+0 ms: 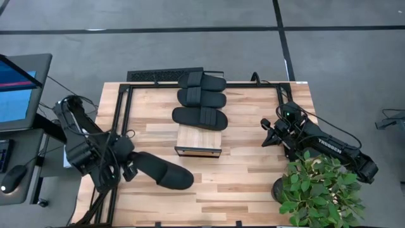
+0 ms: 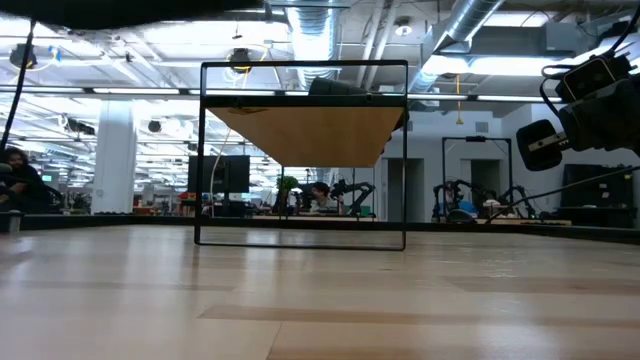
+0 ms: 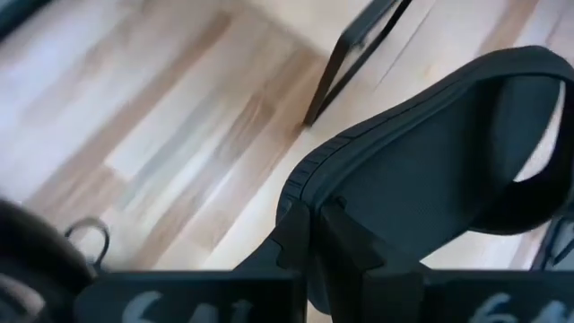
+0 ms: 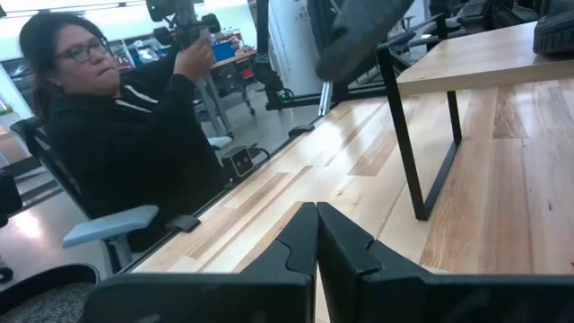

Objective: Pick and place slides into the shelf
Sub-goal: Put the black slide on the shelf

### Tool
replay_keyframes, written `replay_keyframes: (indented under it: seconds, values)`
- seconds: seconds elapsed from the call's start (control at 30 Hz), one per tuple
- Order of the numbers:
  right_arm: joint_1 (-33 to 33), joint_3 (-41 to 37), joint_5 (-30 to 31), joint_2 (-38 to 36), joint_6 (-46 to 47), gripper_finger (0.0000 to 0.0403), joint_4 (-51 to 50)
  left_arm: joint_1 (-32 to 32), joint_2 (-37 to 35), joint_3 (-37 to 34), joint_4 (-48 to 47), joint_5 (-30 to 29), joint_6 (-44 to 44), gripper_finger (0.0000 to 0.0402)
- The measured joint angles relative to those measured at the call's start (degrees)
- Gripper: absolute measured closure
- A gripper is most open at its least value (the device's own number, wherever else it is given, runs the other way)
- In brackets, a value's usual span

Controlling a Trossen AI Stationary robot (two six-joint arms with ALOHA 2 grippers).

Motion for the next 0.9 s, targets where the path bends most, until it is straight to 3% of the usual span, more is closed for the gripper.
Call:
replay_keyframes:
  seconds: [0.4,0.9]
  values:
    - [0.0,0.0,0.0,0.0,0.0,0.0403,0.0,10.0,0.0,6.6,1.2,-5.5,15.7,0.0401]
    - [0.0,0.0,0.0,0.0,0.0,0.0403,0.0,28.5,0.0,11.2,17.1,-3.8,37.0,0.0401]
